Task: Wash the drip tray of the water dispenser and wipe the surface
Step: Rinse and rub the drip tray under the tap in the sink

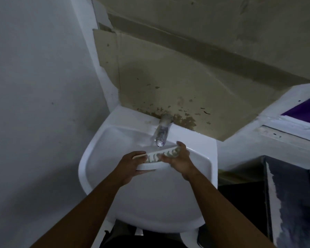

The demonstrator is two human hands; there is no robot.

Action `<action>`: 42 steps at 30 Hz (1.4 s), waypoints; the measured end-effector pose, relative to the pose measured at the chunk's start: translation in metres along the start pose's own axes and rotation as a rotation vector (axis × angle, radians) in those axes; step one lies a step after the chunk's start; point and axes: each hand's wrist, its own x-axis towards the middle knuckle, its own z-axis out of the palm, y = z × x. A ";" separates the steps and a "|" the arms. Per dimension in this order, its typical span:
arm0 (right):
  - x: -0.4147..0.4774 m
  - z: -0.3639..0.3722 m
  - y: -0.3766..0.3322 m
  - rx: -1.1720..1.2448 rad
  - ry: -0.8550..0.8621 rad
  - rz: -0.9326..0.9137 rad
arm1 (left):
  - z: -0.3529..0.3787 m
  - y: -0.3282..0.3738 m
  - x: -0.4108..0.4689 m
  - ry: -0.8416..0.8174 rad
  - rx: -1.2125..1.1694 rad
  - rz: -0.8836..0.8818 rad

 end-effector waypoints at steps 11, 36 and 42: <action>0.008 0.043 0.004 0.228 -0.038 -0.027 | -0.033 0.000 -0.013 0.113 0.087 0.140; -0.016 -0.003 -0.052 -0.063 0.459 -0.242 | -0.043 0.005 -0.024 0.226 0.130 0.180; -0.028 -0.021 -0.094 -0.150 0.235 -0.697 | -0.031 0.009 -0.009 0.357 0.192 0.032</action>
